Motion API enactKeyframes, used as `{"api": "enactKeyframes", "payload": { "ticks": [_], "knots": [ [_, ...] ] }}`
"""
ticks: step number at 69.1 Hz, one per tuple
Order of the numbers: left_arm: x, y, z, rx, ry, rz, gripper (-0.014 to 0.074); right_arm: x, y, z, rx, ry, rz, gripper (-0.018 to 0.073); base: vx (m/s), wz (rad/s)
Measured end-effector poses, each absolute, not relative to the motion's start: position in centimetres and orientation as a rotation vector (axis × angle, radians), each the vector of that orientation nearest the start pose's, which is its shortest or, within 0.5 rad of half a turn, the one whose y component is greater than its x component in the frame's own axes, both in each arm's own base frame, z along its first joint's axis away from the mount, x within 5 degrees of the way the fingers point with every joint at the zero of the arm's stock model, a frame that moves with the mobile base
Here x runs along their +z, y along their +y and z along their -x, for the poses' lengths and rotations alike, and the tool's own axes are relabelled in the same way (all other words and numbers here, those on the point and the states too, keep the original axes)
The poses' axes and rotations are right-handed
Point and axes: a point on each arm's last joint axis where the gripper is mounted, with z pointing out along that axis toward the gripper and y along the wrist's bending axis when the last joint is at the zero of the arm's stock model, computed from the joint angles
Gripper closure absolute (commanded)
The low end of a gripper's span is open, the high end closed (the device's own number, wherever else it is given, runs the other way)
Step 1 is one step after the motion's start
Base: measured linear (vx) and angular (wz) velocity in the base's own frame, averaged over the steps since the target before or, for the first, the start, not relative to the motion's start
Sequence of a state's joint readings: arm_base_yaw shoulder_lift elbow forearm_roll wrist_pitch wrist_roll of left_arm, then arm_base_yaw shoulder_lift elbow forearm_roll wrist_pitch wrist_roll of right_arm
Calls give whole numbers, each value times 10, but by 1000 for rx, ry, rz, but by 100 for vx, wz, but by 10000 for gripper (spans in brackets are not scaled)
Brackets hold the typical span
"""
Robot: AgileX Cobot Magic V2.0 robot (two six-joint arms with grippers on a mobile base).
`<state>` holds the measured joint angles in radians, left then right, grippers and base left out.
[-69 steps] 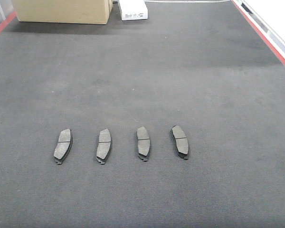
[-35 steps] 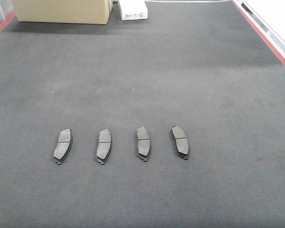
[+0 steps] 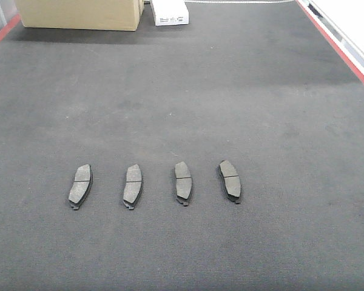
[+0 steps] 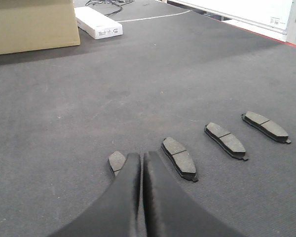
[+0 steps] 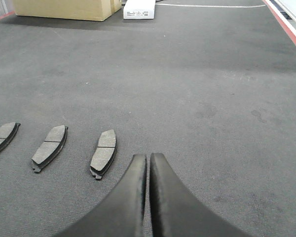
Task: Move and align brake pads A on conveyor
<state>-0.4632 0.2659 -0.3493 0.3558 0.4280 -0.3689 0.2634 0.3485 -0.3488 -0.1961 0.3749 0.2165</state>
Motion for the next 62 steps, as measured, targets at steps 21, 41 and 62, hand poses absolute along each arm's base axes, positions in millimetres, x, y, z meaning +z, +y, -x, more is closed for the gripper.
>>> {"api": "enactKeyframes", "payload": {
  "ticks": [21, 41, 62],
  "knots": [
    [278, -18, -67, -218, 1784, -282, 603, 274, 15, -82, 141, 1846, 163, 568, 0, 0],
    [276, -26, -64, -271, 1792, -387, 603, 274, 15, -82, 141, 1846, 163, 568, 0, 0],
    [280, -24, -59, -251, 1736, -394, 603, 274, 15, -82, 140, 1846, 163, 568, 0, 0]
  ]
}}
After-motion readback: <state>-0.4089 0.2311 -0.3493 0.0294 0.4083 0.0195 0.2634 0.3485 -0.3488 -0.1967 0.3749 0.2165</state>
